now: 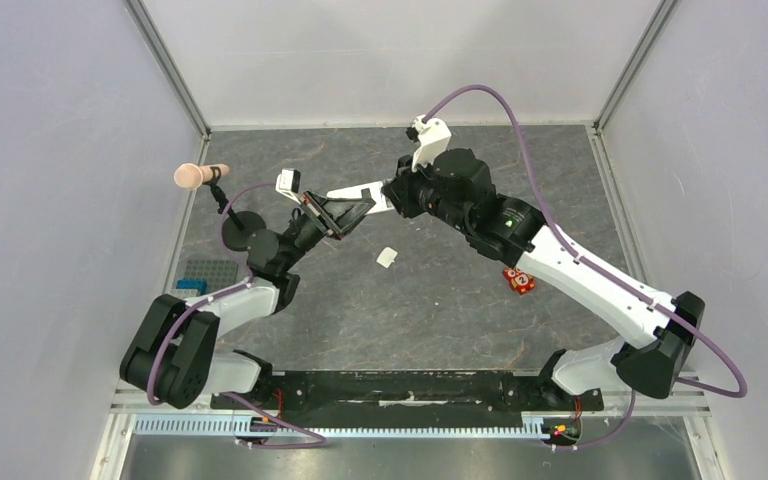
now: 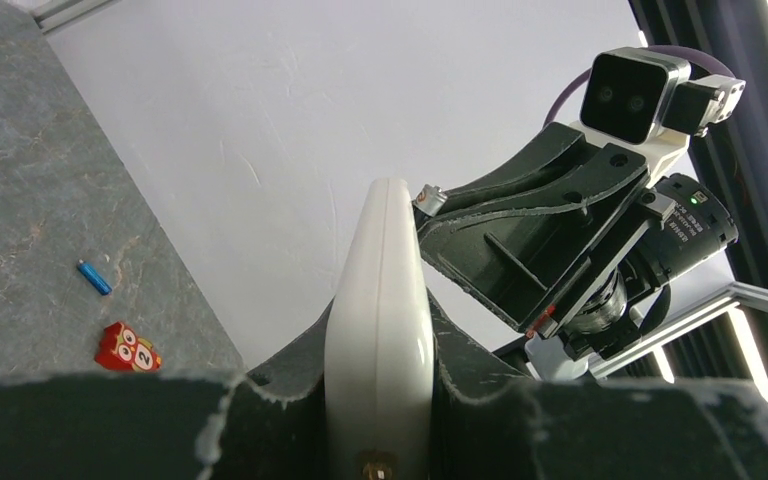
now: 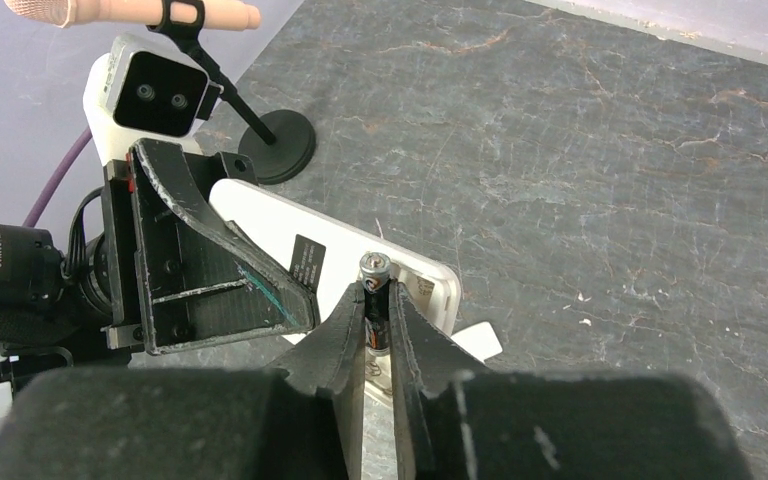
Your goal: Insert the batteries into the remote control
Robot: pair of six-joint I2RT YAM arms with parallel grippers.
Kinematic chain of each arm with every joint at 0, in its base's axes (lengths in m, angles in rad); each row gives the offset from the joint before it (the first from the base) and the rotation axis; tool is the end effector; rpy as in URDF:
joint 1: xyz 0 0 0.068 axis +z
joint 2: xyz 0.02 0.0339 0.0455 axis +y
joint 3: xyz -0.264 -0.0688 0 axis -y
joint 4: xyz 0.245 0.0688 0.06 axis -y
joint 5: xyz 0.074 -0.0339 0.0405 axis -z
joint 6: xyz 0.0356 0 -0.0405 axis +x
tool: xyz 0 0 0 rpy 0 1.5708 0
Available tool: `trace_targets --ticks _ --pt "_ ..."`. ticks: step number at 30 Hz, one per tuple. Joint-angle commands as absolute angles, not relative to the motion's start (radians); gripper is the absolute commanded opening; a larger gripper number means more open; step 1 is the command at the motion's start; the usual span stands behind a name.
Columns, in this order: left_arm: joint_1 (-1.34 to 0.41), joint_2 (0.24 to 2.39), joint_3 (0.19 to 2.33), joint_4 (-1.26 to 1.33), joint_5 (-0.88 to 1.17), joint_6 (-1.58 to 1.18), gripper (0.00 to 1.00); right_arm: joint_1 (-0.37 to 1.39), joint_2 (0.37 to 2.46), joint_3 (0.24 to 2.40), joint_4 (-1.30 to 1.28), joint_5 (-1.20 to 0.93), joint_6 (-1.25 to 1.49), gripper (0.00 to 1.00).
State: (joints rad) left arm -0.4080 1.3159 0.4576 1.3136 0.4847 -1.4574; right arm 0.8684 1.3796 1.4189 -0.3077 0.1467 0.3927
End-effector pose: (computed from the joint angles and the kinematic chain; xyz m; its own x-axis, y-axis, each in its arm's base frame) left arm 0.2263 -0.1159 0.2692 -0.6848 -0.6617 -0.3052 0.4842 -0.1002 -0.8692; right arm 0.2092 0.2391 0.4133 -0.4124 0.0987 -0.9056 -0.5479 0.7673 0.3332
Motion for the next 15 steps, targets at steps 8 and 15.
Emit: trace_targets --ticks 8,15 --pt "-0.423 1.33 0.466 1.459 0.427 -1.489 0.02 0.878 1.445 1.526 -0.484 0.144 0.431 0.15" --pt "-0.424 1.352 0.471 1.494 0.42 -1.512 0.02 0.878 1.451 1.521 -0.49 0.157 0.453 0.19"
